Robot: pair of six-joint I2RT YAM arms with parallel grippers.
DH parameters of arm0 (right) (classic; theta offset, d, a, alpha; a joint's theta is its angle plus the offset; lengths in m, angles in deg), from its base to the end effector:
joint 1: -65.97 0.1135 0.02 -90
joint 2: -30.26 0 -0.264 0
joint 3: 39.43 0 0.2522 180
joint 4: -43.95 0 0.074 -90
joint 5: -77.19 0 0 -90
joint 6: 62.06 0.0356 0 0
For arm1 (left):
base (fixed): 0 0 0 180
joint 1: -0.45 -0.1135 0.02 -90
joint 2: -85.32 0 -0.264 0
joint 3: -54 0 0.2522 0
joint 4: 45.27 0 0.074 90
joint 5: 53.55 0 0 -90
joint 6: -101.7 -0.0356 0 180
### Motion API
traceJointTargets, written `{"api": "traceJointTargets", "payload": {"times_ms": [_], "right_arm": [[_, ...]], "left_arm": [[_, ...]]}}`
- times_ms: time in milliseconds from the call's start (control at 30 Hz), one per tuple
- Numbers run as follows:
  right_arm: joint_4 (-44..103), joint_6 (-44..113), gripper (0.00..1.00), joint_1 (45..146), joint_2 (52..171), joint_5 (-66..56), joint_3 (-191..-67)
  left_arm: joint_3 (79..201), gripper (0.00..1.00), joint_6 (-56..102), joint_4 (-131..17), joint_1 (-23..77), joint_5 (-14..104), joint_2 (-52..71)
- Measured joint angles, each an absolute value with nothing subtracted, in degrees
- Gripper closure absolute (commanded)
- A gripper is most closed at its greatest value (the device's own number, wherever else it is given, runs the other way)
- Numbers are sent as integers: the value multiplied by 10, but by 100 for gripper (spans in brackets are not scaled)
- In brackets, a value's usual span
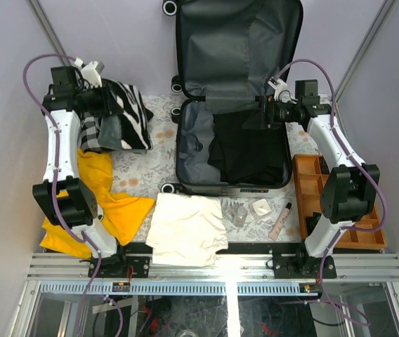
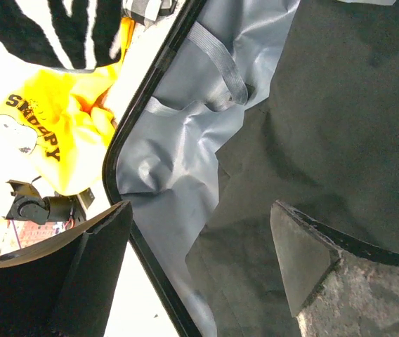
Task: Pack the luggage
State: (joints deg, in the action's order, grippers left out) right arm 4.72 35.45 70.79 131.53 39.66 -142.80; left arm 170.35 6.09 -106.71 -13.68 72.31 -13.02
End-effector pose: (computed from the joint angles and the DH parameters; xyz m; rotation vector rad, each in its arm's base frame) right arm 0.3961 0.0617 0.3239 -0.4598 2.0874 1.1280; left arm 0.3666 0.0708 0.3820 0.1415 2.2081 -0.5369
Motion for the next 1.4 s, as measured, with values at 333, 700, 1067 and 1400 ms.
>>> {"api": "traceJointTargets", "payload": {"times_ms": [333, 700, 1067, 1400], "right_arm": [[40, 349, 12, 708, 1308, 381, -1419], [34, 337, 12, 697, 1308, 362, -1417], [34, 336, 15, 693, 1312, 347, -1411], [50, 347, 40, 713, 1372, 342, -1418]], "left_arm": [[1832, 100, 132, -1085, 8, 757, -121], [1788, 100, 234, -931, 210, 744, -189], [1718, 100, 285, -826, 242, 598, -321], [1690, 89, 255, -832, 218, 490, -333]]}}
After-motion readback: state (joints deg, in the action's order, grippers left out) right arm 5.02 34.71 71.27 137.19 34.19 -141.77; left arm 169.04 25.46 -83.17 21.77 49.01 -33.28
